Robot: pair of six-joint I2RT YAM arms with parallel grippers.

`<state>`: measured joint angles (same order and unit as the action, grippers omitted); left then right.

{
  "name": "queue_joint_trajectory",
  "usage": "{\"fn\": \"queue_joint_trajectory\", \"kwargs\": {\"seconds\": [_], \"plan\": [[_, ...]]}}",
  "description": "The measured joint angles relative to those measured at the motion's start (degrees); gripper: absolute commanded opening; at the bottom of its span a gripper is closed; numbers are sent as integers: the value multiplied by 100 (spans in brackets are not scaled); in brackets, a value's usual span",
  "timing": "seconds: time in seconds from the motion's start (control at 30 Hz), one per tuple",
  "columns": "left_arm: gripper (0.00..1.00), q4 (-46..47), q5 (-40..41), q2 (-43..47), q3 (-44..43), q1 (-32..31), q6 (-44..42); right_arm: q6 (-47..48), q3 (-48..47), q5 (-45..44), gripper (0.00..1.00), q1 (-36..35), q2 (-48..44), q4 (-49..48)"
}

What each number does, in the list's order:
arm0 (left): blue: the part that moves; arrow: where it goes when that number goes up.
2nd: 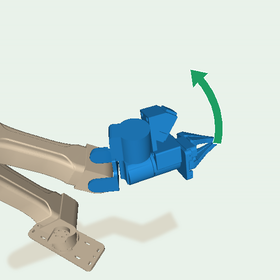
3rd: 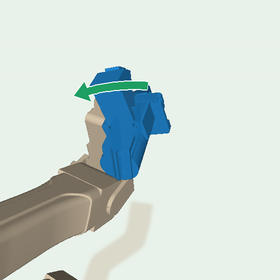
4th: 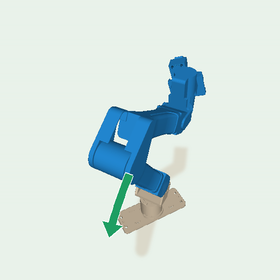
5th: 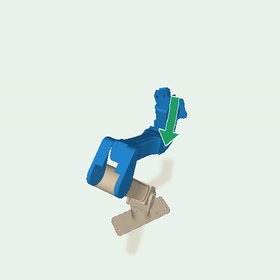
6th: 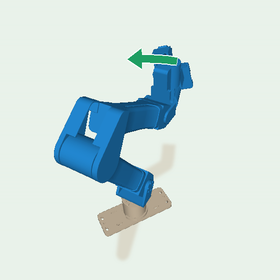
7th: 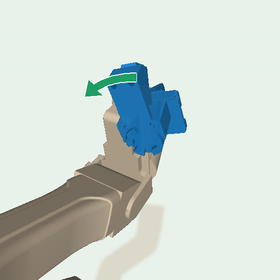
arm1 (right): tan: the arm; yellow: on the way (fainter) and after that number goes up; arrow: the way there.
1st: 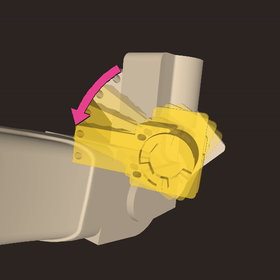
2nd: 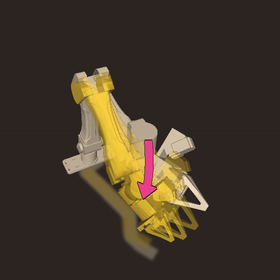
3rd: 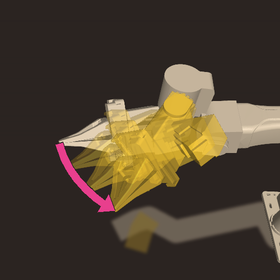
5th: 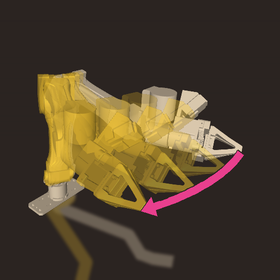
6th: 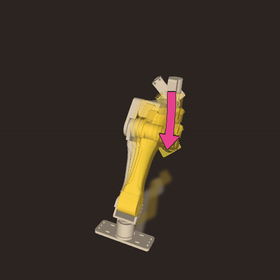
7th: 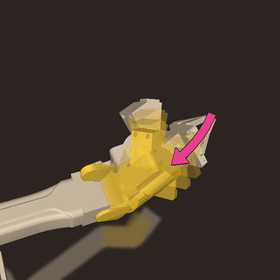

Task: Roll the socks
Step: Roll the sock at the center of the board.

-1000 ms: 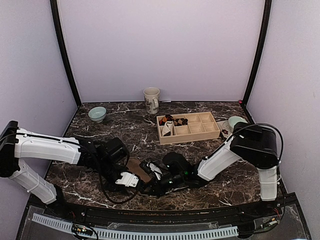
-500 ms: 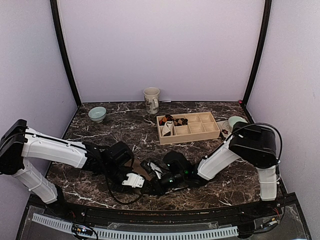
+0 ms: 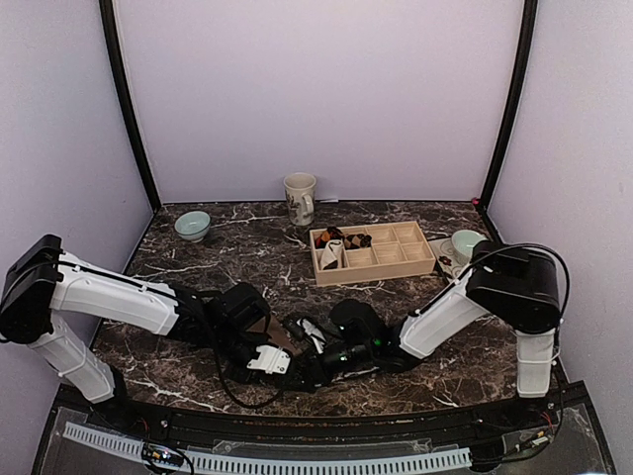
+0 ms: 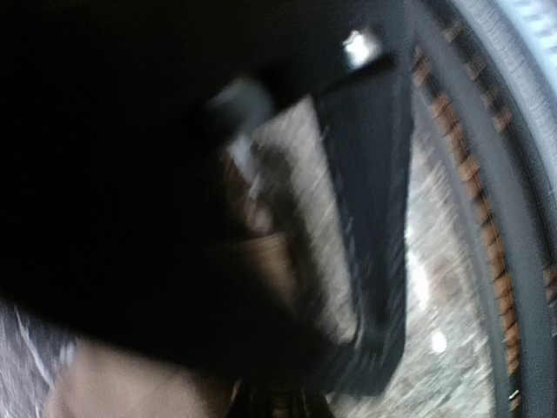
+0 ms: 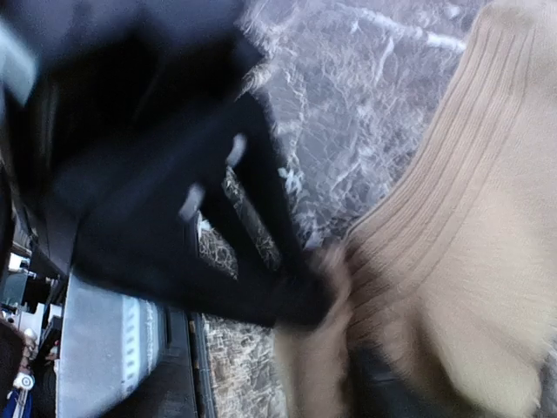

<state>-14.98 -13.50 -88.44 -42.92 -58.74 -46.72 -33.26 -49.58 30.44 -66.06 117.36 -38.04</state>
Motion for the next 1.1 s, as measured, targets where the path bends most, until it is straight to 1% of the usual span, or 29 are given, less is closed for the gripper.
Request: {"fn": "queue_joint_trajectory", "kwargs": {"seconds": [0.07, 0.13, 0.2, 0.4, 0.47, 0.57, 0.63, 0.7, 0.8, 0.93, 1.03, 1.1], "plan": [[11, 122, -319, 44, -20, -31, -90, -13, 181, -170, 99, 13, -234, -63], [11, 155, -413, -26, -90, -92, -105, 11, 413, -507, 99, 50, -490, -79], [11, 81, -560, -208, -129, -11, -101, 13, 654, -896, 99, 66, -706, -87], [11, -387, -1034, -636, -579, 343, 85, -37, 1582, -2780, 99, 33, -1875, 579], [11, -518, -1174, -732, -684, 424, 107, -31, 1810, -3648, 99, -61, -2337, 1019], [11, -723, -1394, -879, -846, 555, 116, 33, 2122, -5180, 100, -393, -3399, 1550], [11, -896, -1567, -988, -968, 680, 133, -107, 2232, -6122, 99, -560, -4109, 1526], [11, -1078, -1698, -1099, -1104, 800, 140, -166, 2393, -6848, 99, -557, -4524, 1163], [12, -1386, -1915, -1329, -1346, 944, 157, 219, 2754, -7326, 99, -560, -4656, 592], [12, -1668, -2166, -1552, -1561, 1073, 195, 999, 2920, -7469, 99, -667, -4651, 341], [13, -1838, -2387, -1644, -1611, 1228, 190, 1617, 2907, -7197, 99, -713, -4653, 160], [13, -2020, -2535, -1692, -1620, 1364, 116, 2096, 2898, -6592, 99, -776, -4640, 44]]}}
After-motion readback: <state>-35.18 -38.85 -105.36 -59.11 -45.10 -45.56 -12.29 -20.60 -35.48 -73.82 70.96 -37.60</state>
